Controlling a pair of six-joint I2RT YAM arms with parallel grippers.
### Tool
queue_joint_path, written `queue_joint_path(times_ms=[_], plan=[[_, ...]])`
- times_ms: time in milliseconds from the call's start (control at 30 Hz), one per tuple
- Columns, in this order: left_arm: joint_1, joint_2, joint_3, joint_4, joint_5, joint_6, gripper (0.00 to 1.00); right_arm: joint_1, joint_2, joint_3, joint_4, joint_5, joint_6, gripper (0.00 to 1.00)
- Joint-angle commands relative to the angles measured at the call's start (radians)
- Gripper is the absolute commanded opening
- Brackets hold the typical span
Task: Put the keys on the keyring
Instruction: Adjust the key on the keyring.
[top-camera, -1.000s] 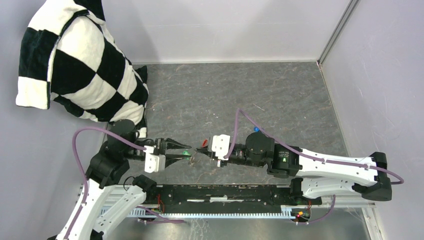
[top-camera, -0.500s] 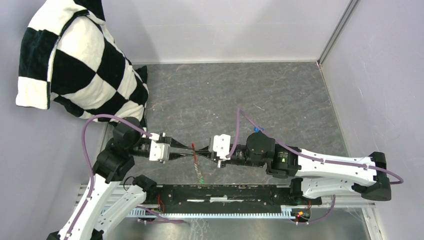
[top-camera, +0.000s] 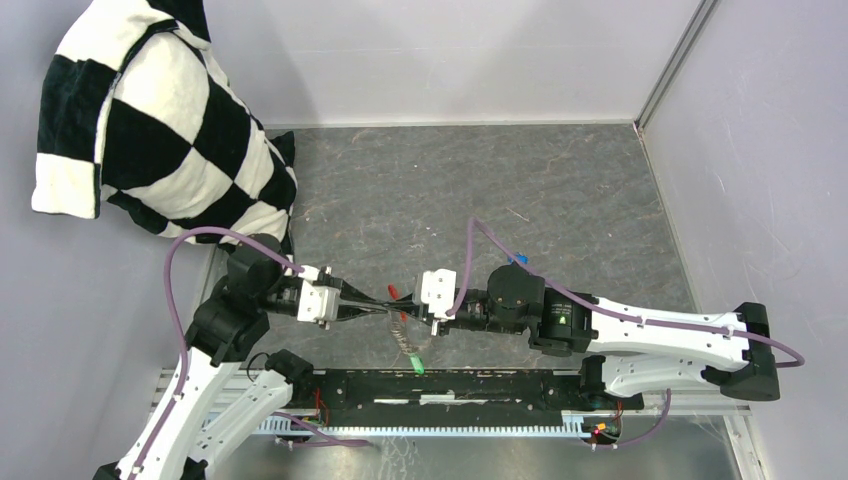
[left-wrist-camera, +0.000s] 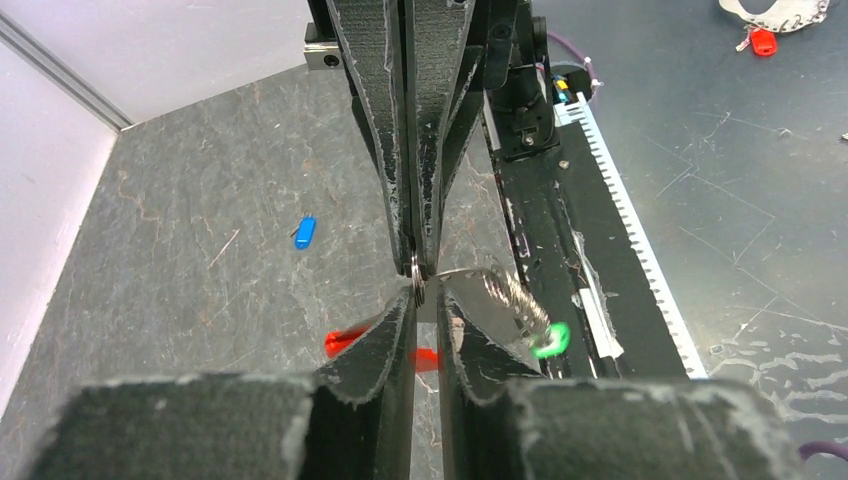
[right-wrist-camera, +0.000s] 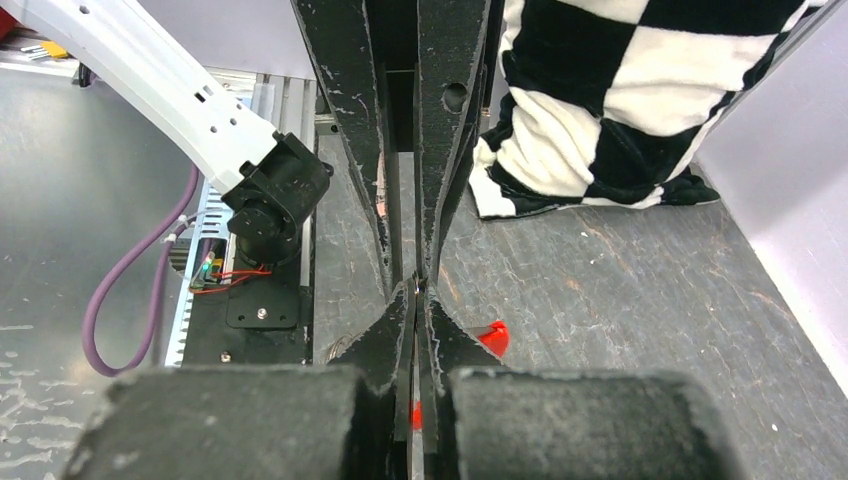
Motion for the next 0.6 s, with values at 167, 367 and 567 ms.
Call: queue_joint_path(times_ms=[167, 367, 567], plan=[[-0.002, 0.025, 0.03, 0.024, -0.092, -0.061, 0.1, 0.002, 0.021, 0.034, 0.051, 0.001, 0.023, 0.01], [-0.002, 0.014, 0.014, 0.041, -0.122, -0.092, 0.02, 0.002, 0.039, 0.038, 0.057, -0.012, 0.03, 0.01], [-0.003, 0.003, 0.003, 0.041, -0.123, -0.069, 0.02, 0.002, 0.026, 0.033, 0.053, 0.001, 0.036, 0.05]])
